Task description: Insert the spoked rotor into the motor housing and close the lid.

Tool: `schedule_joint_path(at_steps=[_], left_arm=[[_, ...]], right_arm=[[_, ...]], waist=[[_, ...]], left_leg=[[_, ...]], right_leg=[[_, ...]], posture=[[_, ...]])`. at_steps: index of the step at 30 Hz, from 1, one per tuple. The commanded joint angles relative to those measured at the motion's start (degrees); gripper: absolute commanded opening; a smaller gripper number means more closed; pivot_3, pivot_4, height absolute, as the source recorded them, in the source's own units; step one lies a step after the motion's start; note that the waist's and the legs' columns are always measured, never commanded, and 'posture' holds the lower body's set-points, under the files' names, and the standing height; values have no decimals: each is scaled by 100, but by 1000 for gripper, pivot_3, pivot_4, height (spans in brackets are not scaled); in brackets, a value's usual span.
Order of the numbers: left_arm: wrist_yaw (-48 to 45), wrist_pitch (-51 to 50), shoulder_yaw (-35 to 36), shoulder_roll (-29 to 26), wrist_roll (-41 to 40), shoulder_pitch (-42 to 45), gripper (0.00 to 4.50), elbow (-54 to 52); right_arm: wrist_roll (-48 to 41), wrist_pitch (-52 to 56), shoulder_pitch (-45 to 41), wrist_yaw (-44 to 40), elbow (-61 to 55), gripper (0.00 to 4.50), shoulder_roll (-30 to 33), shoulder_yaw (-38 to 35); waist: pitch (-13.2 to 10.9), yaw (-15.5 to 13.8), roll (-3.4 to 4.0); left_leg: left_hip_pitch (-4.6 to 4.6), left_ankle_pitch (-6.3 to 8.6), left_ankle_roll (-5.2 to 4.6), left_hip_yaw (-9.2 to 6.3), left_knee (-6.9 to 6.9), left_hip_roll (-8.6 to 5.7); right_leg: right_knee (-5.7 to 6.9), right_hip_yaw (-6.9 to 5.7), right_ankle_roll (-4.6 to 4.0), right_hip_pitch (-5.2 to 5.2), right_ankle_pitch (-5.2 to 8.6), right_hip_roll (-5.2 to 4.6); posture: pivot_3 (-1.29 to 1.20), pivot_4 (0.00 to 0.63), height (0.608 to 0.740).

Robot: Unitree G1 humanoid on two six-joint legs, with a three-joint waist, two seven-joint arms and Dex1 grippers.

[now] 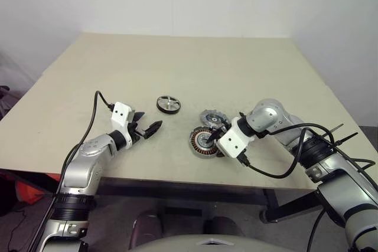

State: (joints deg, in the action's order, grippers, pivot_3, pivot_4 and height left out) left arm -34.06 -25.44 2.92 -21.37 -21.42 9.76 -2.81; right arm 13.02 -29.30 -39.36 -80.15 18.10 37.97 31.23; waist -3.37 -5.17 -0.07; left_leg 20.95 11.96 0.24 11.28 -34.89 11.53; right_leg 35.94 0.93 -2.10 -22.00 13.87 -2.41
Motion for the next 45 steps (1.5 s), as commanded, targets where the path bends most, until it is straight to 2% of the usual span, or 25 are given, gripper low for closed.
schedule_joint_path(at_steps=[1, 9, 15, 18, 22, 24, 29, 33, 39, 45], left_arm=[[31, 143, 110, -17, 12, 88, 4500, -69], [53, 157, 45, 3, 76, 124, 4500, -41], [73, 180, 6, 45, 121, 99, 4500, -31], [90, 188, 9, 76, 157, 89, 4500, -20], [106, 181, -9, 91, 187, 74, 4500, -52], [100, 162, -12, 96, 171, 39, 4500, -92], [94, 144, -6, 85, 166, -21, 4500, -98], [90, 128, 18, 68, 140, -64, 4500, -151], [58, 148, -32, 70, 164, -54, 4500, -76], [-82, 168, -136, 35, 206, 100, 4500, 106]], right_arm=[[62, 235, -229, 82, 180, 1964, -32, -104], [414, 47, -1202, 502, 1438, 1964, -188, -170], [543, -256, -1548, 624, 2019, 1964, -258, -145], [395, -53, -1490, 416, 2048, 1964, -400, -164], [573, -135, -1376, 691, 2227, 3276, -465, -155], [312, -68, -1274, 531, 1928, 3971, -417, -275], [-522, 734, -965, 93, 698, 3971, -214, -734], [-1164, 1981, -441, 163, -436, 3971, 64, -1318], [-1102, 3146, 168, 1104, 292, 3971, 480, -2043], [-1940, 3973, 711, 993, 605, 3971, 644, -2858]], waist=[[0, 1, 0], [-9, 59, -4], [-9, 66, -4], [-9, 73, -4], [-9, 89, -4], [-9, 89, -4], [-9, 78, -3], [-9, 32, -4], [-10, -50, -3], [-13, -12, 5]], left_leg=[[0, -1, 1, 0, -1, 0], [25, -2, 3, 1, -24, -8], [85, 2, -7, 0, -28, -6], [102, 4, -13, -3, -31, -2], [99, 3, -9, -7, -31, 5], [100, 0, -5, -9, -32, 5], [93, -1, -4, -13, -32, 6], [89, -1, -4, -20, -32, 5], [57, -6, 5, -25, -30, 4], [42, -9, 10, -22, -26, 0]], right_leg=[[1, 0, -1, 0, -1, 0], [42, -4, -3, -33, -3, -14], [62, -15, -8, -98, 1, -13], [71, -23, -11, -117, 2, -12], [74, -37, -17, -113, 6, -12], [74, -41, -17, -111, 6, -12], [74, -46, -17, -100, 6, -12], [72, -51, -17, -91, 6, -13], [59, -63, -16, -45, 8, -17], [52, -66, -15, -30, 9, -25]], posture=[[0, 0, 740], [0, 0, 740], [0, 0, 740], [0, 0, 740], [0, 0, 740], [0, 0, 740], [0, 0, 740], [0, 0, 740], [0, 0, 740], [0, 0, 740]])
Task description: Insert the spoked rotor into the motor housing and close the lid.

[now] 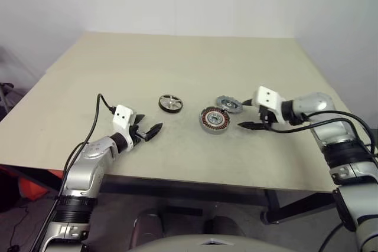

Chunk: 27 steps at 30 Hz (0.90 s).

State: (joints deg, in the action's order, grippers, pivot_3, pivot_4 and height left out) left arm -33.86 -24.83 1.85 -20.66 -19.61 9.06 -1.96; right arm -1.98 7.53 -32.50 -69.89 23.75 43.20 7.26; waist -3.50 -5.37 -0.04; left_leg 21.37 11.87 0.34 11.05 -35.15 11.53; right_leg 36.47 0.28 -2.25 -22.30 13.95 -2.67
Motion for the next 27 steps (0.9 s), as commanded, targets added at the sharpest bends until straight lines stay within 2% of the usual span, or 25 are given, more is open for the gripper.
schedule_joint_path(at_steps=[1, 5, 10, 19, 23, 27], left_arm=[[-124, 120, -45, -36, 38, 209, 4500, 61], [-147, 155, -78, -15, 88, 336, 4500, 202], [-168, 182, -94, -21, 100, 361, 4500, 236], [-93, 194, -11, -87, 98, 271, 4500, 154], [-57, 189, 26, -110, 89, 210, 4500, 98], [-23, 183, 57, -129, 79, 185, 4500, 66]], right_arm=[[-503, 363, 81, -39, 90, 3971, 146, -539], [-520, 443, 251, -31, 197, 3971, 131, -552], [-287, 215, 213, 192, 864, 3971, -42, -412], [-45, -148, -138, 245, 1894, 3971, -289, -264], [88, -386, -252, 226, 2225, 3058, -323, -166], [148, -516, -374, 225, 2475, 1628, -385, -125]], waist=[[-1, 9, 4], [0, -3, 5], [-1, -12, 6], [-1, -6, 7], [-1, -8, 7], [-1, -6, 7]], left_leg=[[-3, -1, 1, 0, 1, 1], [-3, -3, 4, 0, 4, 4], [-2, -3, 4, 0, 3, 2], [0, -3, 4, 1, 3, 3], [-4, -3, 4, 1, 2, 2], [-6, -3, 4, 1, 2, 3]], right_leg=[[1, 0, 0, 0, 0, 1], [2, -3, -1, -1, 1, 2], [0, -5, -2, 1, 1, 0], [0, -8, -2, 0, 1, 0], [0, -10, -2, 4, 1, -2], [1, -10, -2, 5, 1, -1]], posture=[[0, 0, 740], [0, 0, 740], [0, 0, 740], [0, 0, 740], [0, 0, 740], [0, 0, 740]])
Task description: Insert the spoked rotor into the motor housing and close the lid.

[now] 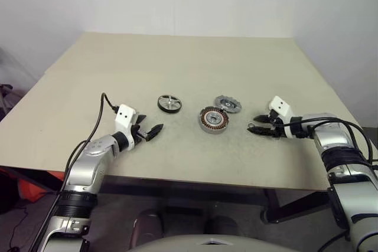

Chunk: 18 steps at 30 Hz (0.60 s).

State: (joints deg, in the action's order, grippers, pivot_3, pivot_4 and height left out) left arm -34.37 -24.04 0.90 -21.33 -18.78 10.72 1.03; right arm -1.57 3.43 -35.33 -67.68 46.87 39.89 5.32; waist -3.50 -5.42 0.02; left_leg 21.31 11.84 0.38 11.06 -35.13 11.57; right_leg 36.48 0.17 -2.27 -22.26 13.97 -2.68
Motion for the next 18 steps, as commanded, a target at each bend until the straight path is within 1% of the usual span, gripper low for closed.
schedule_joint_path(at_steps=[1, 3, 4, 7, 9, 13, 16, 18], left_arm=[[38, 97, 172, -56, -27, 13, 4500, -246], [45, 99, 211, -33, -70, 10, 4500, -259], [41, 99, 223, -25, -80, 14, 4500, -256], [34, 88, 228, -5, -73, 19, 4500, -270], [41, 87, 215, 10, -58, 22, 4500, -272], [42, 86, 193, 27, -39, 35, 4500, -254], [46, 83, 162, 62, -21, 82, 4500, -206], [52, 88, 137, 92, -3, 118, 4500, -155]], right_arm=[[114, -129, -110, 3, 197, 1358, -65, 71], [110, -164, -142, -3, 239, 636, -97, 66], [115, -179, -158, -3, 260, 546, -110, 64], [134, -254, -181, 5, 241, 551, -131, 62], [23, -248, -202, 3, -54, 551, -176, -15], [-219, 32, -223, 17, -1329, 551, -368, -59], [-454, 586, -191, -72, -2512, 551, -615, 60], [-557, 876, -185, -128, -2901, 551, -771, 164]], waist=[[0, 1, 0], [0, 3, -1], [1, 4, -2], [1, 11, -2], [0, 15, -2], [-4, 28, 5], [-4, -2, 6], [-4, -12, 6]], left_leg=[[0, 0, 0, 0, 0, 0], [-1, 0, 0, 0, 0, 0], [-2, 0, 0, 0, 0, 1], [-10, 0, 0, 1, 0, 2], [-12, 0, 0, 1, 0, 3], [-3, -2, 3, 8, 3, 9], [15, -3, 4, 8, 8, 13], [23, -2, 2, 6, 11, 14]], right_leg=[[0, 0, 0, 1, 0, 0], [0, 0, 0, 1, 0, 0], [0, 0, 0, 2, 0, 0], [0, 0, 0, 6, 0, 0], [0, -1, 0, 6, 0, 0], [8, -3, 0, -14, 0, 1], [9, -6, -5, -34, 3, 4], [8, -11, -11, -38, 8, 3]], posture=[[0, 0, 740], [0, 0, 740], [0, 0, 740], [0, 0, 740], [0, 0, 740], [0, 0, 740], [0, 0, 740], [0, 0, 740]])
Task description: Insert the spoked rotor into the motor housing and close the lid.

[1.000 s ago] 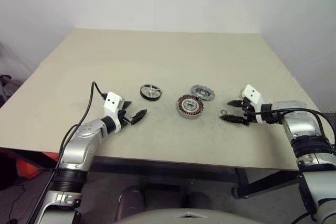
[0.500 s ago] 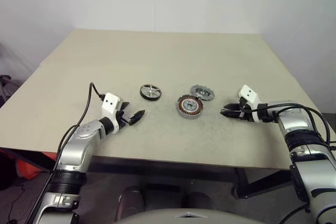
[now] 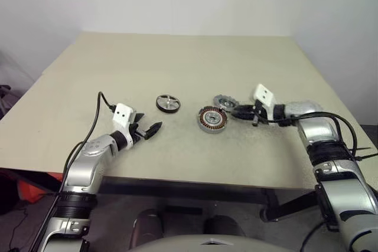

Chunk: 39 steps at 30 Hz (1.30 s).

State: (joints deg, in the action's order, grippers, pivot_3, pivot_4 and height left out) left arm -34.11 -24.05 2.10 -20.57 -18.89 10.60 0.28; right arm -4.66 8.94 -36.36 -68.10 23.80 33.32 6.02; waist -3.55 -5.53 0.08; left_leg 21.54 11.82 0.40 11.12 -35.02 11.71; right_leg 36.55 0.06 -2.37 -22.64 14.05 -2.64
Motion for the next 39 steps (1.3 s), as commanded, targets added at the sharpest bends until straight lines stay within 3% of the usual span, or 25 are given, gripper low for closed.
schedule_joint_path(at_steps=[1, 7, 39], left_arm=[[27, 90, 9, 27, 17, 141, 4500, -66], [96, 79, 25, 56, 60, 153, 4500, -54], [262, 41, 61, 64, 22, -60, 4500, -192]], right_arm=[[-273, 429, -76, -91, -691, 551, -156, 122], [248, 34, -221, 129, 221, 551, -467, 660], [485, -585, -530, 128, 1325, 551, -400, 666]], waist=[[0, -14, -1], [-1, -7, -3], [-1, 14, -3]], left_leg=[[1, 2, -2, 0, 0, 0], [9, 4, -5, 0, 0, -9], [1, 0, 2, -1, 4, -12]], right_leg=[[-1, -1, -1, 0, 2, 0], [-10, -5, 0, 0, 5, -12], [-4, -4, 0, 4, 4, -16]], posture=[[0, 0, 740], [0, 0, 740], [0, 0, 740]])
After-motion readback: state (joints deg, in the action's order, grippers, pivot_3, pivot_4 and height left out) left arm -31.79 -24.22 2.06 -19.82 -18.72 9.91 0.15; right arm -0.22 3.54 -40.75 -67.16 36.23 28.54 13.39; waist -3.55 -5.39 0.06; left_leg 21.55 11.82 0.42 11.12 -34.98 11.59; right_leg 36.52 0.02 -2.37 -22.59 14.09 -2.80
